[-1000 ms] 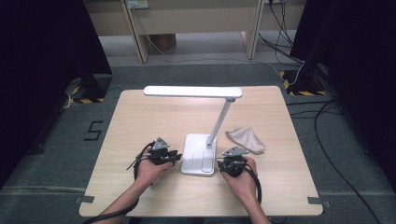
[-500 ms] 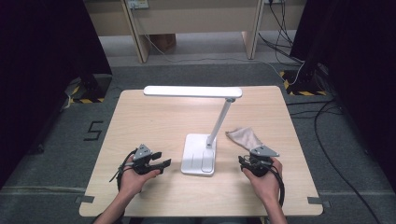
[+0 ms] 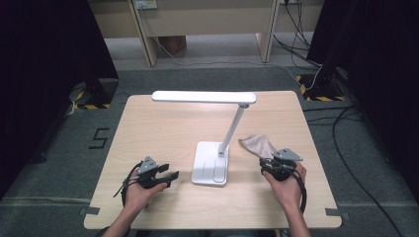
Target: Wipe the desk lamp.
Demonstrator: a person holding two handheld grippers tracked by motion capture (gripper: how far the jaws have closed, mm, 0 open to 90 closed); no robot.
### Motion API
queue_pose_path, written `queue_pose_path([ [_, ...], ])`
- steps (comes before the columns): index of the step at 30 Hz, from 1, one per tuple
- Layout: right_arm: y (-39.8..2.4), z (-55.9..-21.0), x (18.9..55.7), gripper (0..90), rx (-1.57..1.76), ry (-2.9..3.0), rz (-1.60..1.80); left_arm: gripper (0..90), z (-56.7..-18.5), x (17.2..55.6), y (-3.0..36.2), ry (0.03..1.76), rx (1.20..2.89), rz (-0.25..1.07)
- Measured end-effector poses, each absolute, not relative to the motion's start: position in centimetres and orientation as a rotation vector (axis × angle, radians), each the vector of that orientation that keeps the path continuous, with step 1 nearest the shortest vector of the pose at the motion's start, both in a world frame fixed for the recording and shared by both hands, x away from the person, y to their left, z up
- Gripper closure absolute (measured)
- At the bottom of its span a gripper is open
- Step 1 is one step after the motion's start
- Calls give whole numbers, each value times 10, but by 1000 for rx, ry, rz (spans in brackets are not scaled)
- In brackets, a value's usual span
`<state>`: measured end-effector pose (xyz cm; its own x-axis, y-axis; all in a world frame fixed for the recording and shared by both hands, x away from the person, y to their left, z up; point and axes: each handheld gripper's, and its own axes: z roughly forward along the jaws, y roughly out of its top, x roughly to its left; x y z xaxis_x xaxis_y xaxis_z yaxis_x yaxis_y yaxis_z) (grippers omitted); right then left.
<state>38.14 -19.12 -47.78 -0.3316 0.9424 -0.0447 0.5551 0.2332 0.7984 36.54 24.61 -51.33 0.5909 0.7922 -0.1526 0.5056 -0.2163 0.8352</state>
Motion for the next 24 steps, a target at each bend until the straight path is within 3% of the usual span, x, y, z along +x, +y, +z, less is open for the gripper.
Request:
queue_pose_path([
  [12,-213,-480,428,377,1383,1975,862,423,-514,361,246,1025,1887,384],
  [24,-198,-499,451,354,1367,2116,826,422,-517,359,250,1038,1883,372],
])
